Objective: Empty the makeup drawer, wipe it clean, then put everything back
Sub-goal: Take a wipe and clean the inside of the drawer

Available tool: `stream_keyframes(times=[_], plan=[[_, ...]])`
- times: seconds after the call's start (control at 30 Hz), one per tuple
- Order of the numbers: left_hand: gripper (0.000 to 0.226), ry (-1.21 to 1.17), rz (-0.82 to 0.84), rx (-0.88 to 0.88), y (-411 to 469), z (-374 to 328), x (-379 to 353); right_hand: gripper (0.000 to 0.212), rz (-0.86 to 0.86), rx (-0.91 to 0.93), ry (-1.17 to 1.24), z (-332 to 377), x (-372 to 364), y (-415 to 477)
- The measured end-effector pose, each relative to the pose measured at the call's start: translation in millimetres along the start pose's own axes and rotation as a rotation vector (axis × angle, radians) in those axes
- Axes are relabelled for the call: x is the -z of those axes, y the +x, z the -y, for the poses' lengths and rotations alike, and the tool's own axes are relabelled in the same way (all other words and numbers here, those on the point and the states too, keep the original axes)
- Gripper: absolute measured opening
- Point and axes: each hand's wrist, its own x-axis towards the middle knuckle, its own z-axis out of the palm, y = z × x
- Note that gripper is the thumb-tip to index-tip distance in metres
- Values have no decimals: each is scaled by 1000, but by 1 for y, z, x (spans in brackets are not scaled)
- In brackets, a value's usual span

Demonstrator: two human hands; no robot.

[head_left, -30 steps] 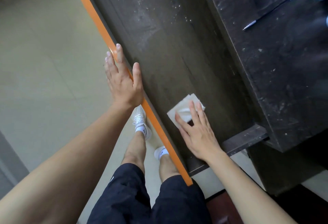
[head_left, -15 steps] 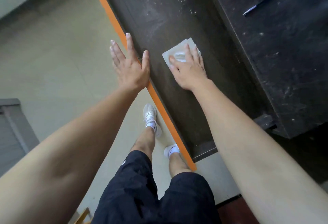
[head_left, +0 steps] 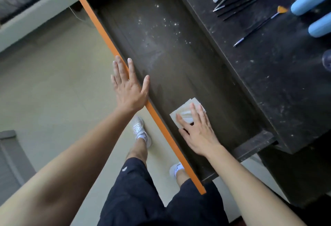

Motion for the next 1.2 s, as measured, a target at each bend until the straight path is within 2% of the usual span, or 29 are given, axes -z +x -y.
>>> stream_keyframes(times=[0.2, 0.27, 0.5, 0.6, 0.73, 0.93, 1.2], plan=[[74, 26, 53, -30, 103, 34, 36, 56, 26, -39, 23, 57, 44, 90], [73, 41, 92, -97, 125, 47, 42, 57, 15, -70, 36, 79, 64, 131], [70, -46, 128, -171, 135, 58, 45, 54, 18, -96, 54, 127, 115, 235], [69, -45, 129, -180, 137, 60, 44, 52, 3, -53, 33, 123, 120, 245], [68, -30, 133, -171, 136, 59, 44, 54, -39, 9, 3, 95, 97, 201], [67, 6, 145, -150, 134, 53, 47, 55, 43, -81, -47, 54, 79, 140], [67, 12, 77, -163, 138, 49, 40, 58, -86, -53, 1, 92, 127, 266]])
